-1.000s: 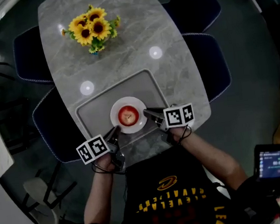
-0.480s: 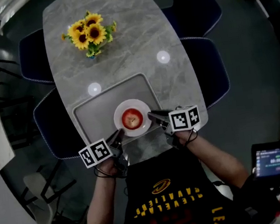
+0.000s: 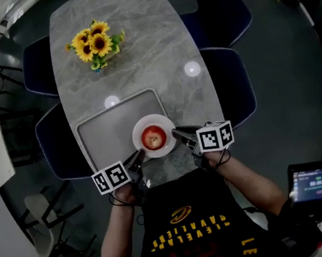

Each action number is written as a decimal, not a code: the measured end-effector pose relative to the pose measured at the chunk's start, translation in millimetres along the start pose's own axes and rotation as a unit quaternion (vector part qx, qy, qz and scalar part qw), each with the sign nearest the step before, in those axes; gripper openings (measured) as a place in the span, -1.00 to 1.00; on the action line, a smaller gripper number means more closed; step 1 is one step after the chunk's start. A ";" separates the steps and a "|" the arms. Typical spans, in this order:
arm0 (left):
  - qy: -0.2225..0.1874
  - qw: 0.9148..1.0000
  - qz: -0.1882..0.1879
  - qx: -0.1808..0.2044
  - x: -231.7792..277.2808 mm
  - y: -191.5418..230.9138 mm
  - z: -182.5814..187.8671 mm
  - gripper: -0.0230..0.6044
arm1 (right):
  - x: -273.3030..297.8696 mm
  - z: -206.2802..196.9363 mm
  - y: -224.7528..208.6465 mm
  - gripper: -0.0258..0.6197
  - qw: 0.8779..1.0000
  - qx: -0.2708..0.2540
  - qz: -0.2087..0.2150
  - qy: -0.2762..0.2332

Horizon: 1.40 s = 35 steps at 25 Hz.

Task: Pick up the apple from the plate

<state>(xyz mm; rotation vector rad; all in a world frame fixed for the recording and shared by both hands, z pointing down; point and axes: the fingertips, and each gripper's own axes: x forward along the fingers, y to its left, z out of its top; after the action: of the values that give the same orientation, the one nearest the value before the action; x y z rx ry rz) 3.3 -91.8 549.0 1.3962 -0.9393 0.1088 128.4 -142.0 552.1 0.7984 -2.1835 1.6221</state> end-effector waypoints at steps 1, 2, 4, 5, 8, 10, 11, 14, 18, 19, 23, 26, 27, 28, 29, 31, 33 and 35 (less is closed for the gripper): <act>0.000 1.000 0.001 0.003 2.7 -4.4 -0.8 -0.81 | -4.3 1.8 -2.2 -0.79 1.000 0.000 0.001 0.000; 0.000 1.000 0.002 0.005 7.8 -9.9 -1.4 -0.81 | -9.4 5.0 -6.5 -0.79 1.000 0.000 0.003 0.000; 0.000 1.000 0.005 0.008 21.3 -21.7 -1.7 -0.81 | -19.5 14.0 -18.0 -0.79 1.000 0.000 0.007 0.000; 0.000 1.000 0.007 0.009 26.4 -26.2 -1.9 -0.81 | -23.3 17.4 -22.5 -0.79 1.000 0.000 0.008 0.000; 0.002 1.000 0.007 0.012 31.0 -31.1 -5.5 -0.81 | -29.0 18.5 -27.1 -0.79 1.000 -0.001 0.009 0.001; 0.004 1.000 0.006 0.014 32.9 -32.6 -9.8 -0.81 | -32.5 17.3 -28.8 -0.79 1.000 -0.004 0.009 0.000; 0.005 1.000 0.005 0.015 34.3 -33.5 -12.0 -0.81 | -34.7 16.9 -29.8 -0.79 1.000 -0.005 0.009 -0.001; 0.008 1.000 0.003 0.018 38.3 -37.0 -17.4 -0.81 | -41.5 15.5 -33.5 -0.79 1.000 -0.009 0.010 -0.005; 0.011 1.000 -0.001 0.023 42.0 -42.4 -21.7 -0.81 | -48.4 13.8 -37.7 -0.79 1.000 -0.007 0.010 -0.009; 0.013 1.000 -0.001 0.025 42.6 -43.4 -23.0 -0.81 | -50.2 13.7 -37.9 -0.79 1.000 -0.007 0.009 -0.010; 0.016 0.999 -0.002 0.029 49.8 -49.7 -26.9 -0.81 | -58.4 16.0 -43.9 -0.79 1.000 -0.006 0.007 -0.011; 0.018 0.999 -0.003 0.029 60.8 -58.8 -30.0 -0.81 | -68.3 22.2 -52.6 -0.79 1.000 -0.007 0.007 -0.012; 0.019 0.999 -0.003 0.029 63.7 -61.0 -31.5 -0.81 | -71.1 23.1 -55.2 -0.79 1.000 -0.007 0.007 -0.012; 0.020 0.999 -0.004 0.030 66.0 -62.7 -33.0 -0.81 | -73.4 23.5 -57.5 -0.79 1.000 -0.007 0.006 -0.012; 0.021 0.999 -0.004 0.031 68.0 -64.3 -34.1 -0.81 | -75.3 23.8 -59.9 -0.79 1.000 -0.008 0.006 -0.012; 0.022 0.999 -0.005 0.033 72.5 -68.5 -35.3 -0.81 | -79.7 26.2 -64.1 -0.79 1.000 -0.009 0.006 -0.013; 0.023 0.999 -0.005 0.034 78.7 -75.5 -35.3 -0.81 | -86.1 32.0 -67.7 -0.79 1.000 -0.008 0.006 -0.014; 0.024 0.999 -0.005 0.035 84.2 -81.7 -35.5 -0.81 | -91.5 35.6 -72.0 -0.79 1.000 -0.007 0.008 -0.015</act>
<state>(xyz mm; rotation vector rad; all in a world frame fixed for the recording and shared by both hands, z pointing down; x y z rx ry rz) 122.8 -118.0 540.6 1.4565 -0.8953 0.1679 247.4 -167.6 546.7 0.8093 -2.2237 1.6116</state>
